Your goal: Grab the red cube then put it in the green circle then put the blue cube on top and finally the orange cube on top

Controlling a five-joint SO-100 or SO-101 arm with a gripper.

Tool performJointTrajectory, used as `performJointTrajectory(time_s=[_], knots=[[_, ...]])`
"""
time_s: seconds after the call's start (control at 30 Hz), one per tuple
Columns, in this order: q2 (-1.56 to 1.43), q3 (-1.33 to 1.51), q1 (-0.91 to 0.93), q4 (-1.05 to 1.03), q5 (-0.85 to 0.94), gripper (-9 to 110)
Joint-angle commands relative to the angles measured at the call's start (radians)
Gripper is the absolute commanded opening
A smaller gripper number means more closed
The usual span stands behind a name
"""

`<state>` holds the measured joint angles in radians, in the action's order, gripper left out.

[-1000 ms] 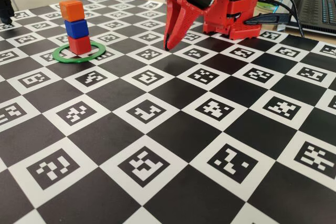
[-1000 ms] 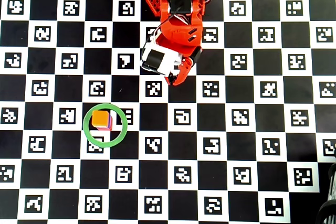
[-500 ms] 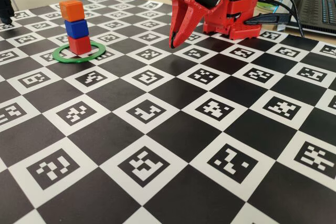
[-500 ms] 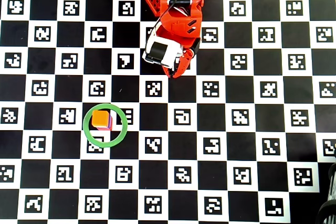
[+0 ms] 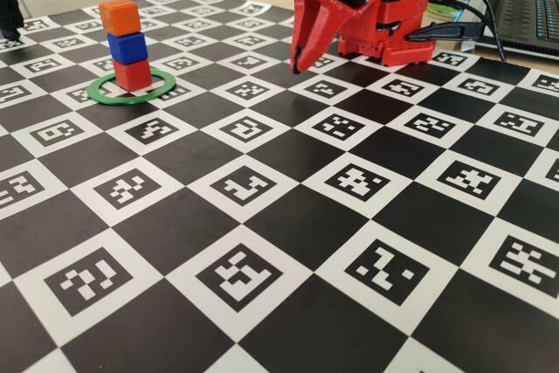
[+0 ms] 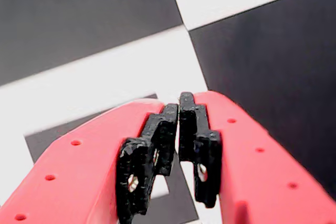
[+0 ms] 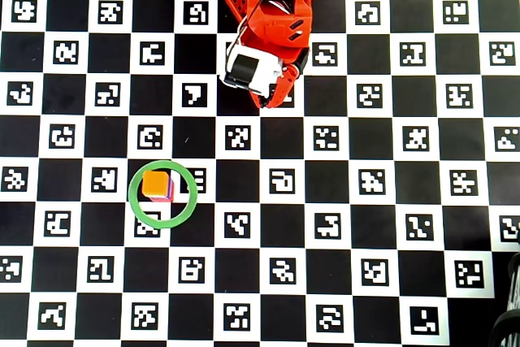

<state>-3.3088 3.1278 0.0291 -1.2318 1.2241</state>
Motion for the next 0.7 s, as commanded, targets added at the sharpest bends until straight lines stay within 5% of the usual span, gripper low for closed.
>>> performJointTrajectory(time_s=[0.0, 0.67], knots=[[-0.051, 0.041, 0.002, -0.048, 0.021, -6], [-0.051, 0.041, -0.003, -0.11, 0.078, -5]])
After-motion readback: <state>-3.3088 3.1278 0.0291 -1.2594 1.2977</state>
